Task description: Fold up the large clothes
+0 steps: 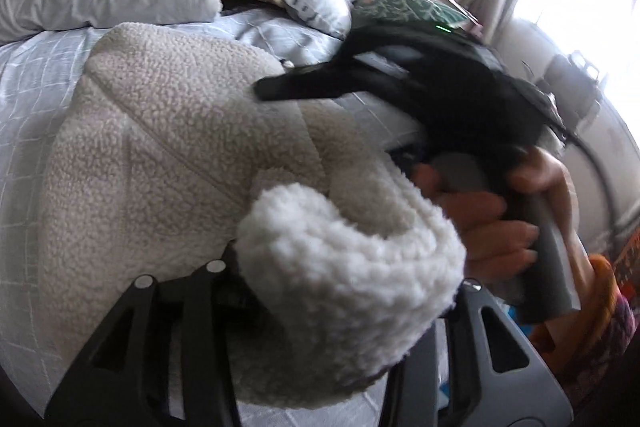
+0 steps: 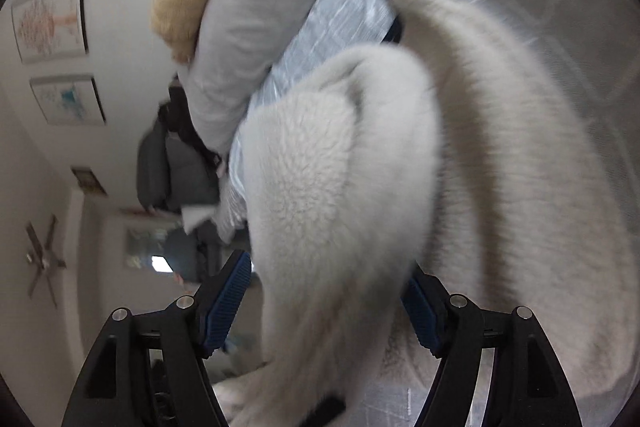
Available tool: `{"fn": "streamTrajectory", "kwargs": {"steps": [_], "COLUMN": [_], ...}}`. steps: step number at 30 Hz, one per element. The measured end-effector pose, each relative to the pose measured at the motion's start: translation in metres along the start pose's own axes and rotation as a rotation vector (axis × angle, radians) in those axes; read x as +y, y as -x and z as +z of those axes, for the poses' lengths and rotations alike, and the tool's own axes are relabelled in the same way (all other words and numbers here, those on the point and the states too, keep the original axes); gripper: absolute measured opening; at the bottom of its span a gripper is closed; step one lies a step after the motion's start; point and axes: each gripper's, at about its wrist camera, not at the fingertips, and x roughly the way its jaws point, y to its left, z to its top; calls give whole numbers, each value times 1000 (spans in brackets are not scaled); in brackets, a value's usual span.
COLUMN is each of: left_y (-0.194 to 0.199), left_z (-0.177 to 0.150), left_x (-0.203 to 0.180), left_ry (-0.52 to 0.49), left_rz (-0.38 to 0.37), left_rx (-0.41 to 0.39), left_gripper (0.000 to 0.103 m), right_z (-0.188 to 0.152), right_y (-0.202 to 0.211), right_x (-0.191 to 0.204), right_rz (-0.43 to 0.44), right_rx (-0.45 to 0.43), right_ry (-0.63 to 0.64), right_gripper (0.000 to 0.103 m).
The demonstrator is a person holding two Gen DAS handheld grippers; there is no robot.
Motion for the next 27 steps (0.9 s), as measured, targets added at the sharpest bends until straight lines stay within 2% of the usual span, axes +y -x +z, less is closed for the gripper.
{"fn": "streamTrajectory", "kwargs": {"steps": [1, 2, 3, 5, 8, 10, 13, 14, 16, 21, 24, 27], "left_y": [4, 9, 13, 27, 63, 89, 121, 126, 126, 103, 65, 20], "left_z": [0, 0, 2, 6, 10, 14, 15, 14, 14, 23, 28, 25], "left_x": [0, 1, 1, 7, 21, 28, 40, 44, 49, 59, 70, 78], "left_ry": [-17, -42, -68, -94, -48, -44, -32, -17, 6, 43, 59, 77], "left_rz": [-13, -22, -22, -38, -127, -161, -151, -158, -161, -118, -43, -16], "left_rx": [11, 25, 37, 56, 27, -24, -160, -200, -226, -218, -154, -54], "left_gripper": [48, 50, 53, 55, 56, 58, 70, 71, 71, 71, 71, 69], "right_z": [-2, -2, -4, -6, -10, -15, -22, -24, -24, -8, 5, 7], "right_y": [-7, -12, -19, -27, -24, -13, 10, 19, 34, 63, 58, 50], "right_x": [5, 6, 7, 8, 26, 52, 76, 85, 88, 50, 7, -23], "right_rz": [-41, -67, -87, -108, -176, -212, -192, -188, -179, -178, -258, -365], "right_rx": [5, 9, 21, 20, -22, -74, -121, -138, -164, -187, -123, -96], "right_ry": [23, 39, 57, 74, 172, 274, 369, 404, 416, 323, 237, 196], "right_gripper": [72, 63, 59, 36, 28, 27, 26, 26, 26, 28, 37, 64]}}
